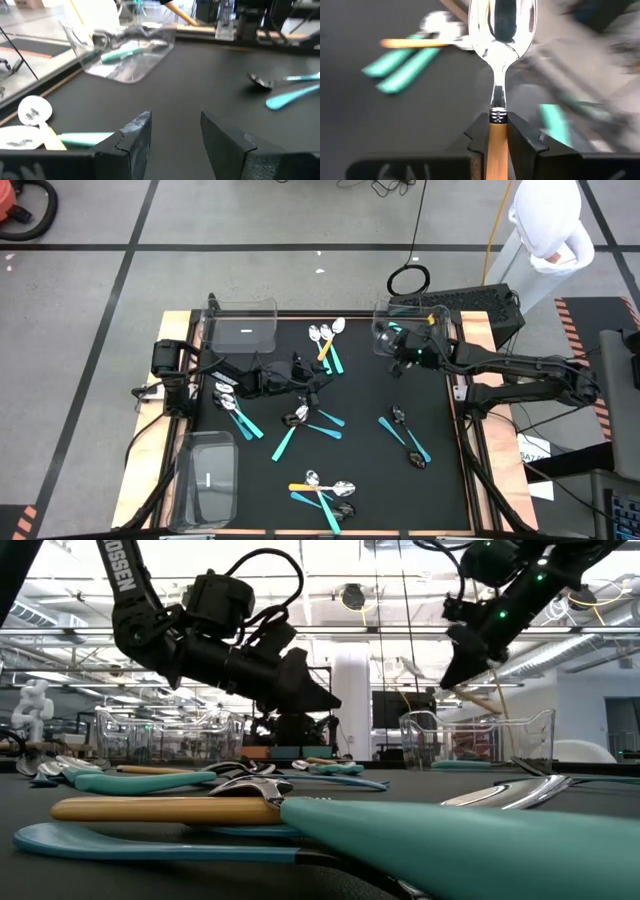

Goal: Sort silverware by color (type)
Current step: Put the yellow spoon into the top left bin

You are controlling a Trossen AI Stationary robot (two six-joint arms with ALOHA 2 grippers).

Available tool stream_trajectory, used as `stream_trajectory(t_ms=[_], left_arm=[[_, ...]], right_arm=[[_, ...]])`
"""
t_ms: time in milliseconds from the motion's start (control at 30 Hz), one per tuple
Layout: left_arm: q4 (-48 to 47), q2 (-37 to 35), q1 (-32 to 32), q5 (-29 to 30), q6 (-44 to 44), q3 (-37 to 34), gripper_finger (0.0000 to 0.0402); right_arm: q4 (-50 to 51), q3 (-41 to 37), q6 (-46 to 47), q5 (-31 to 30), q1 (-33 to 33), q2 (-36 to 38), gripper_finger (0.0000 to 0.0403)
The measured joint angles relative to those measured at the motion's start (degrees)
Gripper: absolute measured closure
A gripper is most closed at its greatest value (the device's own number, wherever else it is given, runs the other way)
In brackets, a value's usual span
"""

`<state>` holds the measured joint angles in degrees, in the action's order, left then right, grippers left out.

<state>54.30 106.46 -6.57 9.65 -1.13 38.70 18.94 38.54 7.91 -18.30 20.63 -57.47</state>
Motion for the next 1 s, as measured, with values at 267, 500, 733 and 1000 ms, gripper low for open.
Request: stream_trajectory(t_ms=[267, 500, 733, 1000], left_arm=[[-15.6, -7.3, 0.0, 3.8, -0.1, 0.0, 0.0229], [-23.1, -14.5, 0.1, 4.4, -3.1, 0.0, 0.0229], [-28.6, -17.0, 0.7, 7.3, -4.5, 0.0, 0.0229], [-28.1, -16.6, 0.6, 7.8, -4.5, 0.0, 0.0229]], right_arm=[[3.0, 0.0, 2.9, 3.7, -0.4, -5.9, 0.0356], [-7.1, 0.1, 2.4, 18.5, -1.3, -9.9, 0.0356], [9.0, 0.0, 5.8, 13.9, -1.3, -14.3, 0.0356], [15.2, 0.0, 13.3, 14.4, -2.7, -16.9, 0.0327]])
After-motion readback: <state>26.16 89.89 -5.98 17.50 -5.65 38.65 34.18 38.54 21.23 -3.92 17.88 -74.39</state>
